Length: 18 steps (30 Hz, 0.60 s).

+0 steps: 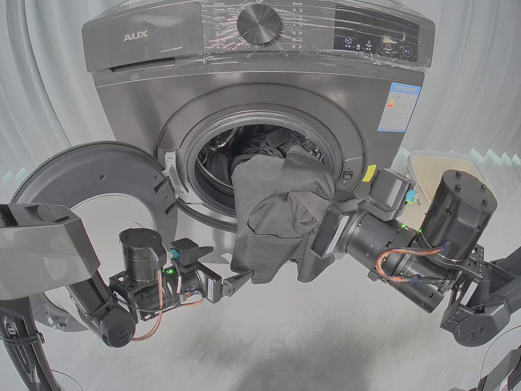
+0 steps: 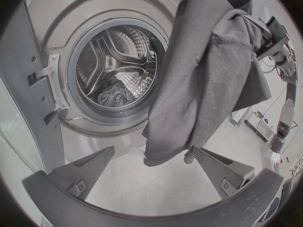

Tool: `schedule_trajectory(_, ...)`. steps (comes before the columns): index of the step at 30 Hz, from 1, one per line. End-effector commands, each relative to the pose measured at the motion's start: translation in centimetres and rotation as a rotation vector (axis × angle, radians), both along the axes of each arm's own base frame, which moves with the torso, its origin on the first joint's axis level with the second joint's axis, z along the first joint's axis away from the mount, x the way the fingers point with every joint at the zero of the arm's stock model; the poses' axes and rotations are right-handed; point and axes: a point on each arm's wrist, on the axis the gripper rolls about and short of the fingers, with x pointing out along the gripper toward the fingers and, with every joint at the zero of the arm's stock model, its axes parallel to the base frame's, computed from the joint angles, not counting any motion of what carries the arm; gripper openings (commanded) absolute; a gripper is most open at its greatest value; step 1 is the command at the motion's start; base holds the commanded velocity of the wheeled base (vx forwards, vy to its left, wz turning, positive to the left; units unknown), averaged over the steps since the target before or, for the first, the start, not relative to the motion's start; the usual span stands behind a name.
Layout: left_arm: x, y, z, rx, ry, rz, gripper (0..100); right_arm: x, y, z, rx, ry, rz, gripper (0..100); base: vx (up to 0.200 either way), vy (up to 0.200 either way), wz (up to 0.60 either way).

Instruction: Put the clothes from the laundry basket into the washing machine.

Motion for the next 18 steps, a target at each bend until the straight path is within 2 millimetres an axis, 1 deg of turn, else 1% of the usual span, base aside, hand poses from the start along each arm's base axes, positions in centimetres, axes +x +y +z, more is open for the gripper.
schedule_trajectory(1, 0.6, -0.1, 0.1, -0.015, -0.009, 0.008, 100, -0.6, -1.3, 0.7, 0.009, -0.010, -0.008, 0, 0.000, 0.000, 0.00)
schedule_trajectory(10, 1.2, -0.7, -0.9, -0.006, 0.003, 0.016, 100, -1.0, -1.2, 0.9, 0.018, -0.018, 0.005, 0, 0.000, 0.000, 0.00)
schedule_trajectory(13, 1.4, -1.1, -1.2, -0.017, -0.017, 0.009, 100, -0.9, -0.9, 1.0, 0.023, -0.022, 0.006, 0, 0.000, 0.000, 0.00)
schedule_trajectory(18, 1.1, -1.5, -1.2, -0.033, -0.034, -0.016, 100, -0.4, -0.4, 0.6, 0.015, -0.015, 0.006, 0, 0.000, 0.000, 0.00)
